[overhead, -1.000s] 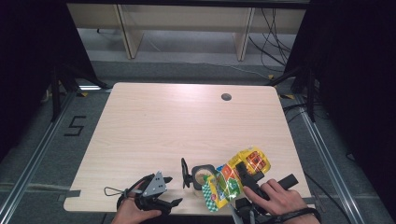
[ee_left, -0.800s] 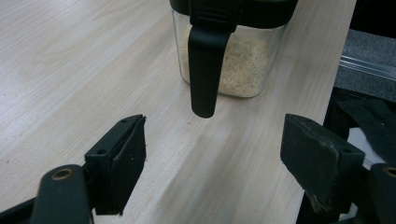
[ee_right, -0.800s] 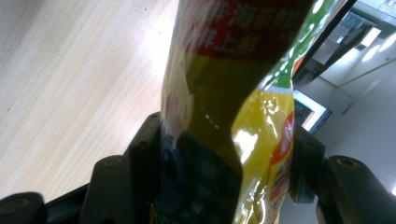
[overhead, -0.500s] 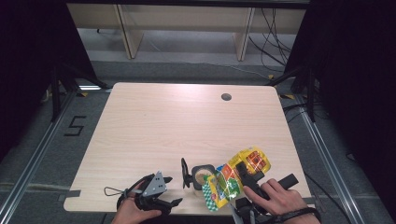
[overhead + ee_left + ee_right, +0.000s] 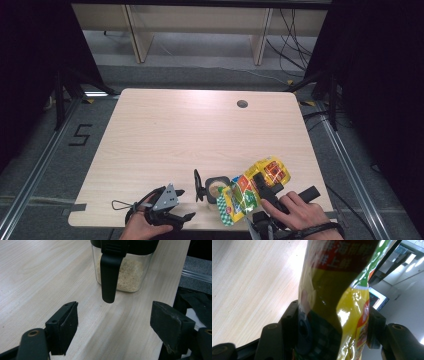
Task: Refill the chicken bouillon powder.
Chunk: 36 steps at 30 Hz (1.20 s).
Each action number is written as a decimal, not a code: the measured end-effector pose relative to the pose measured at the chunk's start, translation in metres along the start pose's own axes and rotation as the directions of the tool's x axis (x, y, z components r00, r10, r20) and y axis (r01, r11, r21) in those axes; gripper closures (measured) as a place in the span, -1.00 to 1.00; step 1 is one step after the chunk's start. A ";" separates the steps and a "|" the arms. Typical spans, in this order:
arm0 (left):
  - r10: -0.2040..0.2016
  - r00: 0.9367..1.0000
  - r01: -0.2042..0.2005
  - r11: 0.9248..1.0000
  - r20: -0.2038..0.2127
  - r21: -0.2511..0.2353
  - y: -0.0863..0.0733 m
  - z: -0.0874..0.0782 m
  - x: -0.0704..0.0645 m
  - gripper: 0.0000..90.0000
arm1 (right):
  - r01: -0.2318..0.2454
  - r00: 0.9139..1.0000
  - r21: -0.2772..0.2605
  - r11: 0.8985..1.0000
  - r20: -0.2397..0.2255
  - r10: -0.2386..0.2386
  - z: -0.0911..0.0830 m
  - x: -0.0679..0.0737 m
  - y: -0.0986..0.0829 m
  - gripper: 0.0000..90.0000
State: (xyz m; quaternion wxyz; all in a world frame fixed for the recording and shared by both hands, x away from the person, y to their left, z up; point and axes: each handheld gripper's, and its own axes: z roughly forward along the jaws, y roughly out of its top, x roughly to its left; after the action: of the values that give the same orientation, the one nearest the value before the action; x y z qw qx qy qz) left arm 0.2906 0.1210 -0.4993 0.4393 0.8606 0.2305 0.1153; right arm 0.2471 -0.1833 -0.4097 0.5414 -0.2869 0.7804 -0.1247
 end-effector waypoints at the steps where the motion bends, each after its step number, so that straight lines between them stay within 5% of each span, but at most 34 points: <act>1: -0.004 1.000 0.004 1.000 0.003 -0.003 0.000 0.000 0.000 -0.51 | -0.025 0.999 0.023 0.999 -0.021 0.026 0.000 0.003 0.000 -0.03; 9: -0.001 1.000 0.001 1.000 0.003 0.001 0.000 0.000 0.000 -0.51 | -0.014 1.000 -0.005 1.000 -0.005 0.013 0.000 0.000 -0.001 -0.03; 10: 0.002 1.000 -0.002 1.000 0.000 0.001 0.000 0.000 0.000 -0.51 | 0.054 0.999 -0.005 0.999 0.005 -0.054 0.000 -0.004 -0.002 -0.03; 12: 0.000 1.000 0.000 1.000 -0.005 -0.003 0.000 0.000 0.000 -0.51 | -0.024 0.999 0.024 0.999 -0.022 0.024 -0.001 0.002 0.000 -0.03; 14: -0.002 1.000 0.002 1.000 -0.004 -0.004 0.000 0.000 0.000 -0.51 | 0.045 0.999 -0.012 0.999 -0.008 -0.045 0.002 -0.002 0.000 -0.03; 16: 0.009 1.000 -0.009 1.000 -0.009 0.005 0.000 -0.001 0.001 -0.51 | 0.048 0.999 -0.013 0.999 -0.007 -0.048 0.002 -0.002 0.000 -0.03; 18: 0.002 1.000 -0.002 1.000 -0.005 -0.001 0.000 0.000 0.000 -0.51 | -0.016 1.000 -0.007 1.000 -0.014 0.015 0.000 0.001 0.001 -0.03; 21: 0.001 1.000 -0.001 1.000 -0.004 -0.002 0.000 0.000 0.000 -0.51 | 0.019 1.000 0.007 1.000 -0.024 -0.019 0.001 0.000 0.000 -0.03; 23: 0.002 1.000 -0.002 1.000 -0.006 0.000 0.000 0.000 0.000 -0.51 | -0.049 0.998 0.021 0.999 -0.039 0.050 0.000 0.005 0.000 -0.03; 28: 0.003 1.000 -0.003 1.000 -0.001 0.002 0.000 0.000 0.000 -0.51 | -0.011 1.000 -0.001 1.000 -0.016 0.011 0.001 0.001 0.000 -0.02; 33: -0.008 1.000 0.008 1.000 -0.004 -0.008 0.000 0.000 -0.001 -0.51 | -0.027 0.999 0.022 0.999 -0.027 0.028 -0.001 0.003 -0.001 -0.02; 36: 0.016 1.000 -0.016 1.000 0.001 0.014 0.000 -0.001 0.001 -0.51 | -0.007 1.000 -0.002 1.000 -0.009 0.007 -0.001 0.000 -0.001 -0.02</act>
State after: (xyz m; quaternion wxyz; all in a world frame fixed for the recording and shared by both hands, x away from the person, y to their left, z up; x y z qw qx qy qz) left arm 0.2910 0.1220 -0.4986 0.4325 0.8655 0.2239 0.1169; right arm 0.2461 -0.1839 -0.4085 0.5380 -0.2844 0.7839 -0.1232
